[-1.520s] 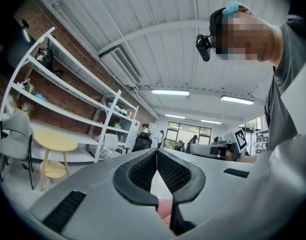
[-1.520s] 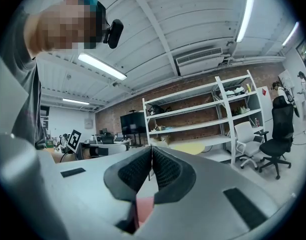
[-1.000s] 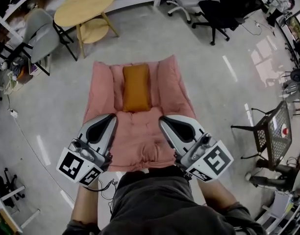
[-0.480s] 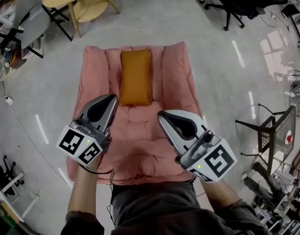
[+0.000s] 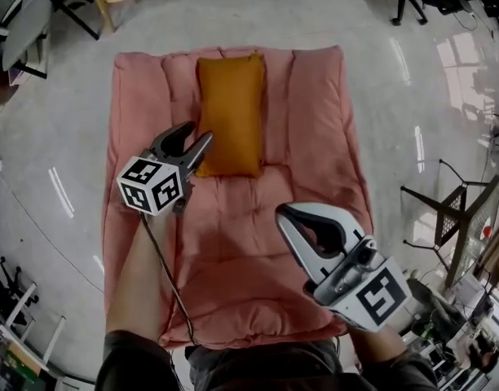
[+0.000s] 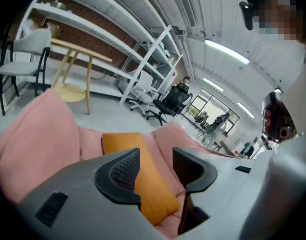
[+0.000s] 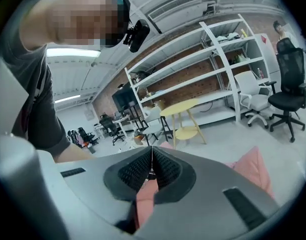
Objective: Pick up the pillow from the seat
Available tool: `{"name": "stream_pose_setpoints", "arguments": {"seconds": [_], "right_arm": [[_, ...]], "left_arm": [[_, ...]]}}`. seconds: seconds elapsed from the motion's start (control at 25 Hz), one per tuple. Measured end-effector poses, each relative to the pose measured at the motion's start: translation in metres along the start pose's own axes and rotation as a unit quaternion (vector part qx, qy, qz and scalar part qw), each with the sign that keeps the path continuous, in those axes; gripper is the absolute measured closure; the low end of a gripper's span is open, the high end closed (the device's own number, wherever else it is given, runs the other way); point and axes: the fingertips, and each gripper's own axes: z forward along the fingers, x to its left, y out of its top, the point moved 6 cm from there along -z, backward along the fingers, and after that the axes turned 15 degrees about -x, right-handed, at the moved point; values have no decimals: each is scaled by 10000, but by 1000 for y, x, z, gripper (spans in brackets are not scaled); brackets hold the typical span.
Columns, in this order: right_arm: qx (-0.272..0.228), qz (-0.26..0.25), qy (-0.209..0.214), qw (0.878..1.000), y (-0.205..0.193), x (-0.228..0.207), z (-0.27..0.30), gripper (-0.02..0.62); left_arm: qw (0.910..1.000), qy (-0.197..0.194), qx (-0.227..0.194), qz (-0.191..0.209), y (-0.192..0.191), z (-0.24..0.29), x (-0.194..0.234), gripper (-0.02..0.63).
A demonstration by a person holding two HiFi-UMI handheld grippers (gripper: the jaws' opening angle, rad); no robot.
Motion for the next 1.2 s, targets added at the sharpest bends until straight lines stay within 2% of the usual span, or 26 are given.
{"name": "stream_pose_setpoints", "arguments": {"seconds": [0.24,0.4,0.64,0.8,0.96,1.2], "right_arm": [[362,387,-97,9985,-63,-22,17,580],[515,596,-99,9968,-87,-33,28,580],[663,817,-57,9944,-104,-44,34,580],[721,934,-71,9930,-110,-51,27,580],[740,969,-52,9925,-112,-58,16,580],[638,949,-52,9934,-102,-49,24,580]], "left_arm": [[9980,268,449,-362,-85,42,61,285],[9959,365,574,-595,-111,57,85,251],[9881,68,696,-1374,-134,78,98,189],[9833,-106,672,-1687,-148,89,89,186],[9809,-183,680,-1816,-158,104,69,194],[9808,-232,820,-1756,-151,96,65,330]]}}
